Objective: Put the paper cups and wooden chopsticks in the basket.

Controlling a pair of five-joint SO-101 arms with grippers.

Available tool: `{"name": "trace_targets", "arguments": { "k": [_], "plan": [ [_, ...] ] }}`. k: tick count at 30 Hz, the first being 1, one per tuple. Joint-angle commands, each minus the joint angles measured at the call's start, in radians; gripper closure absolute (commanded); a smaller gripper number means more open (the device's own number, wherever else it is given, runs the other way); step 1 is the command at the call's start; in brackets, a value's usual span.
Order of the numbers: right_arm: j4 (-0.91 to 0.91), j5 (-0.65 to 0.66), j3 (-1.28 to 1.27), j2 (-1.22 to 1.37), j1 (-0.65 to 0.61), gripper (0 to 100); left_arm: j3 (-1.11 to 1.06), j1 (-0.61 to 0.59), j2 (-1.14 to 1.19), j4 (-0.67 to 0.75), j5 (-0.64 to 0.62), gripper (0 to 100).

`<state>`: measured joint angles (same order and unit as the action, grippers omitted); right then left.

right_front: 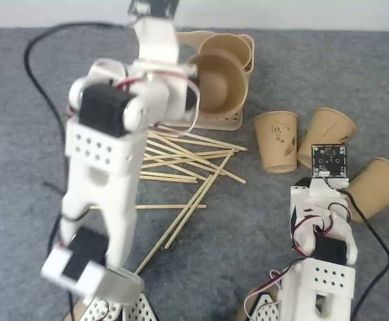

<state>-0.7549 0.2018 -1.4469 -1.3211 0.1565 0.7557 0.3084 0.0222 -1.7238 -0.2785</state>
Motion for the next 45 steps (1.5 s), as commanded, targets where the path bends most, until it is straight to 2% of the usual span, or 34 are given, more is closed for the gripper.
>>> {"name": "trace_targets", "arguments": {
  "k": [1,6,11,17,22,24,29,33,36,40,45],
  "plan": [
    [0.022,0.012,0.009,-0.012,-0.008,98.6,0.380,0.005,0.157,-0.028,-0.064,99],
    [0.021,0.015,0.009,-0.012,-0.008,98.6,0.575,-0.003,0.321,0.048,-0.183,99],
    [0.018,0.015,0.008,-0.013,-0.008,98.6,0.591,-0.005,0.437,0.112,-0.184,99],
    [0.015,0.017,0.008,-0.015,-0.008,98.6,0.591,-0.080,0.539,0.204,-0.186,99],
    [0.015,0.017,0.008,-0.016,-0.008,98.6,0.591,-0.100,0.578,0.196,-0.186,98],
    [0.016,0.017,0.008,-0.015,-0.008,98.6,0.595,-0.092,0.578,0.164,-0.186,91],
    [0.016,0.015,0.008,-0.015,-0.008,98.6,0.644,-0.061,0.577,0.058,-0.189,65],
    [0.015,0.012,0.009,-0.019,-0.001,98.7,0.773,-0.058,0.577,-0.031,-0.189,62],
    [0.015,0.002,0.021,-0.021,0.033,98.8,0.811,-0.075,0.565,-0.035,-0.186,62],
    [-0.073,-0.068,0.155,-0.010,0.114,98.3,0.710,-0.120,0.462,-0.035,-0.186,62],
    [-0.206,-0.060,0.384,0.035,0.176,96.9,0.374,-0.123,0.226,-0.034,-0.183,62]
  ]
}}
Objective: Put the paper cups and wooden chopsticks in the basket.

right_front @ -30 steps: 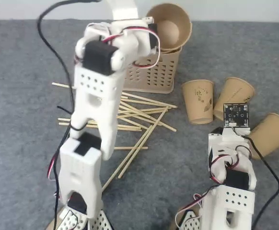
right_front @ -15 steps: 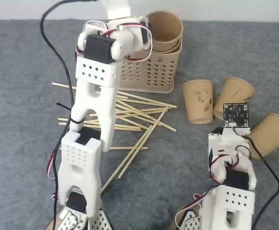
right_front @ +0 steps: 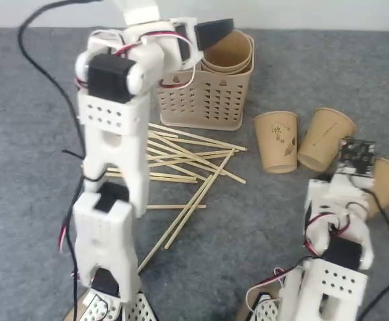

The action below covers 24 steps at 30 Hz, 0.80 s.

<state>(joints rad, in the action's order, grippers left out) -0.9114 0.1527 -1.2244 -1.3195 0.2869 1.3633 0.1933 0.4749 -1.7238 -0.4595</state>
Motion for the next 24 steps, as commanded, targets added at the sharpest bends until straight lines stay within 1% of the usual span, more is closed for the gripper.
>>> {"name": "trace_targets", "arguments": {
  "k": [1,2,4,8,10,13,17,21,24],
  "plan": [
    [-0.058,-0.009,0.203,0.058,0.068,96.9,-0.306,-0.008,-0.281,-0.034,0.000,62],
    [-0.061,-0.005,0.239,0.085,0.097,96.9,-0.377,-0.008,-0.333,-0.032,0.014,62],
    [-0.064,0.046,0.325,0.162,0.159,96.9,-0.506,-0.008,-0.437,-0.032,0.074,62],
    [-0.064,0.129,0.511,0.387,0.286,96.7,-0.748,-0.009,-0.598,-0.032,0.176,62],
    [-0.084,0.172,0.611,0.524,0.325,94.8,-0.862,-0.018,-0.654,-0.031,0.195,62],
    [-0.147,0.230,0.789,0.737,0.360,89.4,-0.997,-0.058,-0.710,-0.028,0.196,62],
    [-0.229,0.333,1.039,1.007,0.378,88.2,-1.092,-0.120,-0.740,-0.028,0.199,62],
    [-0.343,0.450,1.292,1.250,0.378,88.1,-1.133,-0.166,-0.738,-0.028,0.201,62],
    [-0.430,0.511,1.468,1.428,0.377,87.9,-1.158,-0.189,-0.736,-0.023,0.203,62]
  ]
}}
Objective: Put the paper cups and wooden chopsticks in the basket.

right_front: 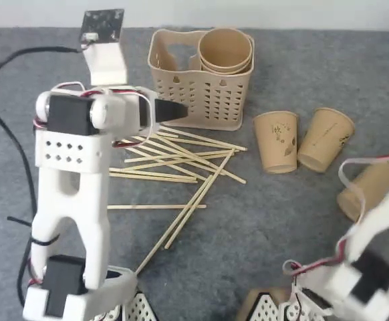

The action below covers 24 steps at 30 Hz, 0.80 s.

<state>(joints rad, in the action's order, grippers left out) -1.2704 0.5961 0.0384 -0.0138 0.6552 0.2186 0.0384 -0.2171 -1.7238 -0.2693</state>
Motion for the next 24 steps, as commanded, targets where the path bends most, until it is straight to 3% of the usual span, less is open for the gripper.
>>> {"name": "trace_targets", "arguments": {
  "k": [1,5,16,24],
  "plan": [
    [-0.099,0.089,0.256,0.180,0.007,86.9,-0.025,-0.035,-0.044,-0.011,0.012,62],
    [-0.228,0.213,0.423,0.389,-0.015,79.7,-0.085,-0.032,-0.044,0.044,0.012,62],
    [-0.460,0.457,0.523,0.585,-0.047,79.6,-0.134,-0.031,-0.043,0.092,0.012,62],
    [-0.524,0.468,0.506,0.572,-0.111,83.9,-0.136,-0.029,-0.043,0.089,0.011,62]
  ]
}}
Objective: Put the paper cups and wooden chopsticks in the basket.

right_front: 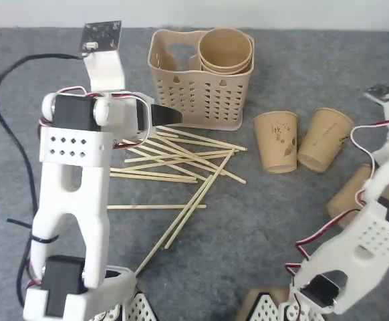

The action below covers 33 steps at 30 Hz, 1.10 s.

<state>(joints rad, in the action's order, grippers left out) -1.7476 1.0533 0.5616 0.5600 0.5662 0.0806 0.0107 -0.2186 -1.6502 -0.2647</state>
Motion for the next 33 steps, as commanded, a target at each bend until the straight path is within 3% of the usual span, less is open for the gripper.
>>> {"name": "trace_targets", "arguments": {
  "k": [1,4,10,27,33],
  "plan": [
    [-0.048,0.011,-0.029,-0.002,-0.031,86.9,0.002,-0.003,-0.041,0.015,0.006,62],
    [-0.048,0.009,-0.068,-0.015,-0.073,95.2,0.002,-0.003,-0.041,0.014,0.006,62],
    [-0.050,0.068,-0.224,-0.139,-0.153,99.5,0.002,-0.011,-0.041,0.014,0.006,62],
    [0.018,0.034,-0.250,-0.639,-0.193,99.0,-0.030,-0.011,-0.043,0.014,0.006,62],
    [0.174,-0.130,-0.245,-0.871,-0.223,99.0,-0.130,-0.011,-0.049,0.020,0.006,62]
  ]
}}
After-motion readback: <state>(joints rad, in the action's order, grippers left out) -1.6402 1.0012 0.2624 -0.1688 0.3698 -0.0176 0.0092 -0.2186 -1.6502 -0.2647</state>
